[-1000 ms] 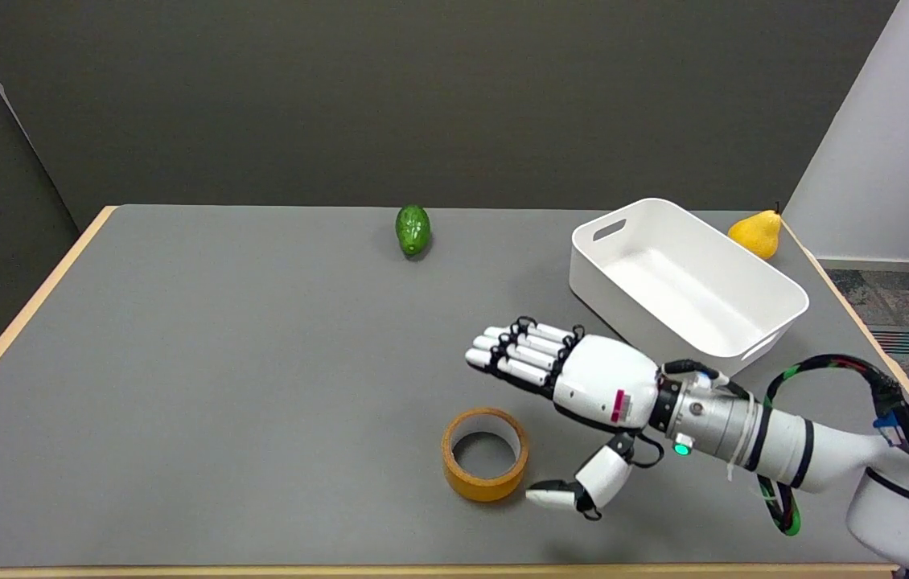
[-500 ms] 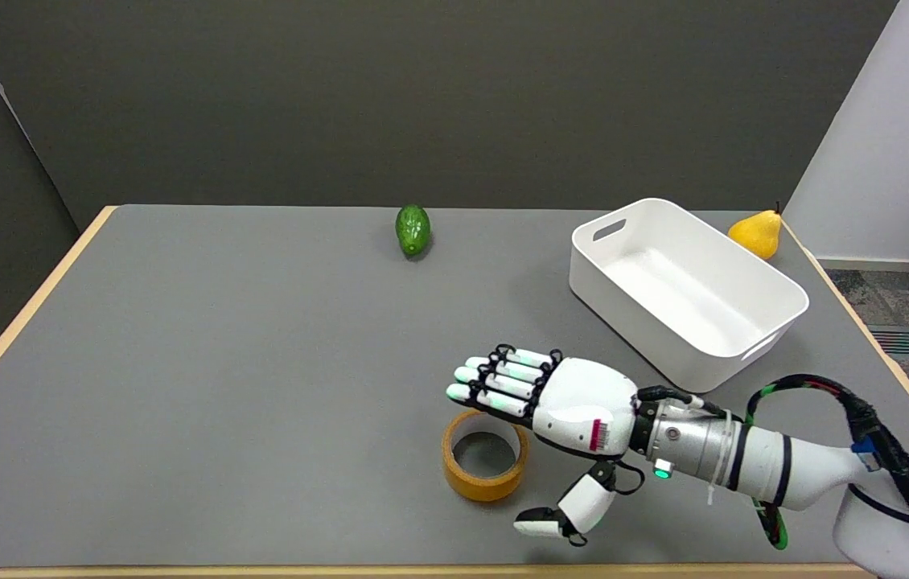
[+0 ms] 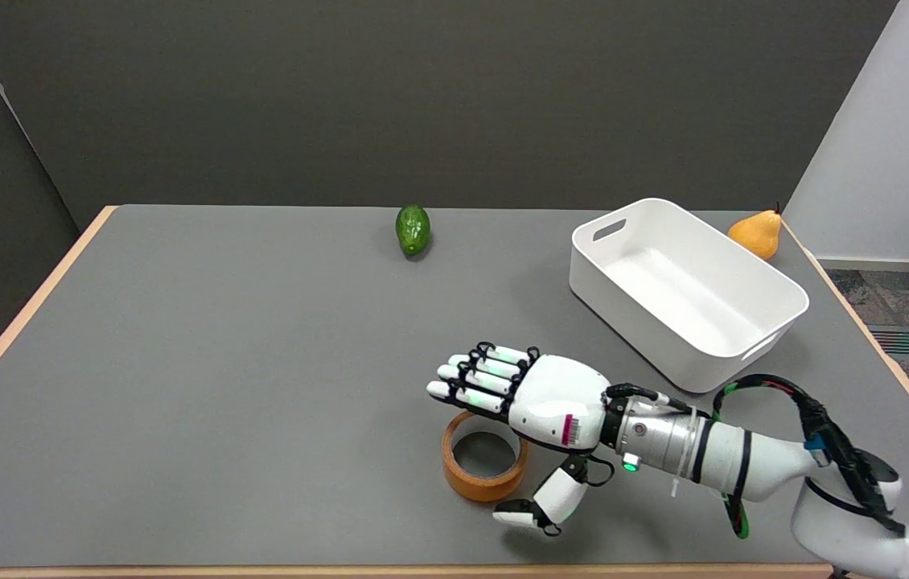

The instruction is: Pick up yellow tape.

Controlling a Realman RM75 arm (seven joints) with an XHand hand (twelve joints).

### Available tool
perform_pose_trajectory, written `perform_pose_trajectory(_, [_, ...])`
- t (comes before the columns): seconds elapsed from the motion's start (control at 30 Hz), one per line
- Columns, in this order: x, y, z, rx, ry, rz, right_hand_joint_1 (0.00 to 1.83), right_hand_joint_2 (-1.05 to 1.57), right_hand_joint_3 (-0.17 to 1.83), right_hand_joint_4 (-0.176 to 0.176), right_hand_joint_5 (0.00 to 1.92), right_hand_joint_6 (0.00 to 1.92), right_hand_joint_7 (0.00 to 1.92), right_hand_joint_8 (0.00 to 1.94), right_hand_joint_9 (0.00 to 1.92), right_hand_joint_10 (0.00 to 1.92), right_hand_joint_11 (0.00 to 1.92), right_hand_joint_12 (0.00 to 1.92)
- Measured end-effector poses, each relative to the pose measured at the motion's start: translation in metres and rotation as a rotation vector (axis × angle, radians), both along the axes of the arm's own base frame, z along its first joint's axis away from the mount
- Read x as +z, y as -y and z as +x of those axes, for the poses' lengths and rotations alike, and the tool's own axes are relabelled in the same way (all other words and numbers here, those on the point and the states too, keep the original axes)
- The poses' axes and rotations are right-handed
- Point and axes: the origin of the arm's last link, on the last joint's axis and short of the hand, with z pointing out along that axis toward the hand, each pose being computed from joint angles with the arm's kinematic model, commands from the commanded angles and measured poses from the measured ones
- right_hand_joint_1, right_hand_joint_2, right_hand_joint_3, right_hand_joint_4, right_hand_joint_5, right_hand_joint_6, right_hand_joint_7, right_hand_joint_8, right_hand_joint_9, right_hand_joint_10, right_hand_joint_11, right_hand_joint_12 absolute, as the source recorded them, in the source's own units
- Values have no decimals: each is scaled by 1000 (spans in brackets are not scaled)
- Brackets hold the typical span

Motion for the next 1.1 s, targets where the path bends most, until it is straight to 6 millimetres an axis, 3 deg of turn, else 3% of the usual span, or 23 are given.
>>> perform_pose_trajectory(0.2, [-2,8,-7,-8,13,-11,371,442,851,6,3,110,3,140,0,222,1,802])
perform_pose_trajectory(0.27, [-2,9,-10,-11,16,-14,512,427,896,12,68,16,73,83,15,313,44,845])
perform_pose_trajectory(0.37, [-2,11,-13,-17,20,-18,402,458,880,15,3,162,35,223,1,483,-1,1050])
perform_pose_trajectory(0.47, [-2,13,-16,-22,22,-22,403,465,885,20,21,165,56,232,8,514,-1,1086])
perform_pose_trajectory(0.63, [-2,15,-20,-27,26,-27,565,529,903,21,94,332,161,275,89,627,20,1210])
perform_pose_trajectory(0.7, [-3,16,-21,-28,28,-28,854,642,923,40,288,530,447,466,389,921,351,1505])
perform_pose_trajectory(0.77, [-3,16,-21,-27,28,-28,884,640,933,42,296,556,463,500,415,940,373,1534])
perform_pose_trajectory(0.83, [-3,16,-22,-24,29,-27,1267,996,405,45,469,1020,743,1256,651,1217,606,1699])
perform_pose_trajectory(0.9, [-3,17,-22,-20,28,-25,1327,1033,348,47,506,1123,796,1359,704,1278,659,1739])
perform_pose_trajectory(0.93, [-3,17,-22,-18,29,-24,1284,1087,275,-1,520,1244,814,1349,729,1271,681,1731])
perform_pose_trajectory(0.97, [-3,18,-20,-12,29,-24,1208,1185,141,-85,541,1439,840,1337,765,1251,713,1712])
perform_pose_trajectory(1.0, [-3,19,-20,-9,29,-24,1174,1223,92,-122,552,1525,853,1332,787,1249,753,1732])
perform_pose_trajectory(1.1, [-3,19,-20,-5,28,-21,1175,1164,197,-114,574,1530,873,1309,823,1288,874,1866])
